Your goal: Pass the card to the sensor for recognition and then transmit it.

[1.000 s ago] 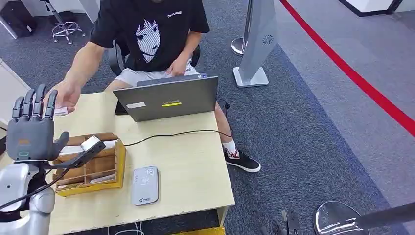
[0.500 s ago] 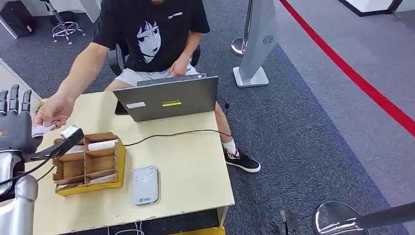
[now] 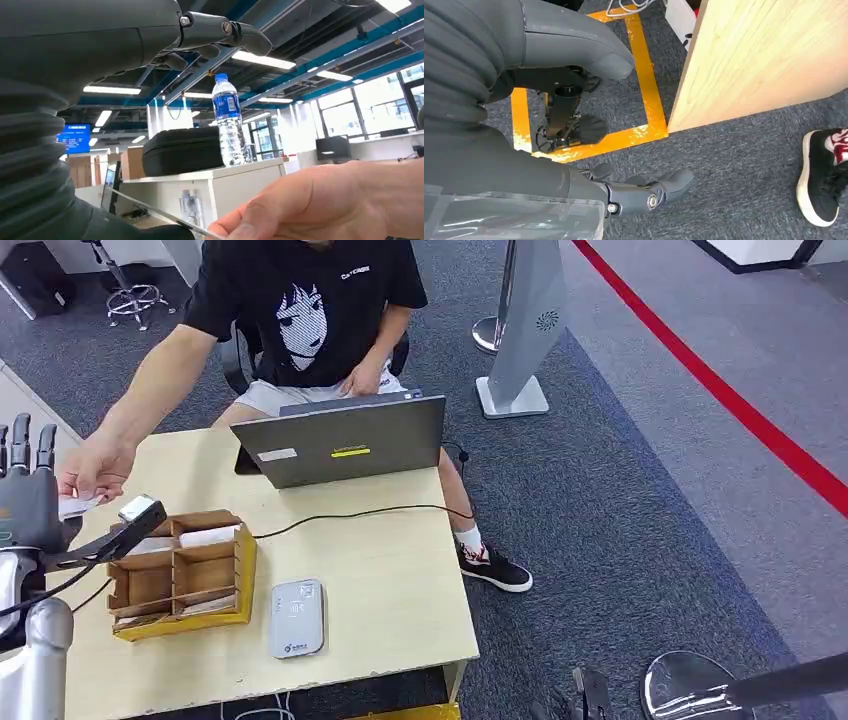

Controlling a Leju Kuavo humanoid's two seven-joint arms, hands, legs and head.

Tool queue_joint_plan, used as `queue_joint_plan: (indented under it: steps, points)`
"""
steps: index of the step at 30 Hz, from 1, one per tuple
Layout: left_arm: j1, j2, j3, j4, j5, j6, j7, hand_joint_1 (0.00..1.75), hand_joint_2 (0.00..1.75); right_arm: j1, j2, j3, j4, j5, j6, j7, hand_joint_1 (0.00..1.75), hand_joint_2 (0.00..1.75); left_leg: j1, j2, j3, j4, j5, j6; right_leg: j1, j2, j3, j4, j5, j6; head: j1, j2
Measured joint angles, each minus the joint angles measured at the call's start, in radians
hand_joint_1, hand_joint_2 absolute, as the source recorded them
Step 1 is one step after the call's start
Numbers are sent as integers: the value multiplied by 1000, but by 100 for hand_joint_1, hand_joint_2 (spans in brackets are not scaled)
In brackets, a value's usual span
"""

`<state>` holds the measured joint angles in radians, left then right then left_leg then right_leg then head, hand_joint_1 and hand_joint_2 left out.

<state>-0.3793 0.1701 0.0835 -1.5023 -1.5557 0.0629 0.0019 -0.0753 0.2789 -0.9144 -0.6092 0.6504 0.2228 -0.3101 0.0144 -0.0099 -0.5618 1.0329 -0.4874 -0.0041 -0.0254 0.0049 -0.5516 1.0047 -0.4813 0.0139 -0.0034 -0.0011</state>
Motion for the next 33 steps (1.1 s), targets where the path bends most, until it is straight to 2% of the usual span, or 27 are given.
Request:
queue_joint_plan:
  steps: [33]
  points:
    - [-2, 0, 0, 6, 0, 0, 0, 0, 175, 0, -1, 4, 0, 0, 0, 0, 0, 175, 0, 0, 0, 0, 0, 0, 0, 0, 0, 0, 0, 0, 0, 0]
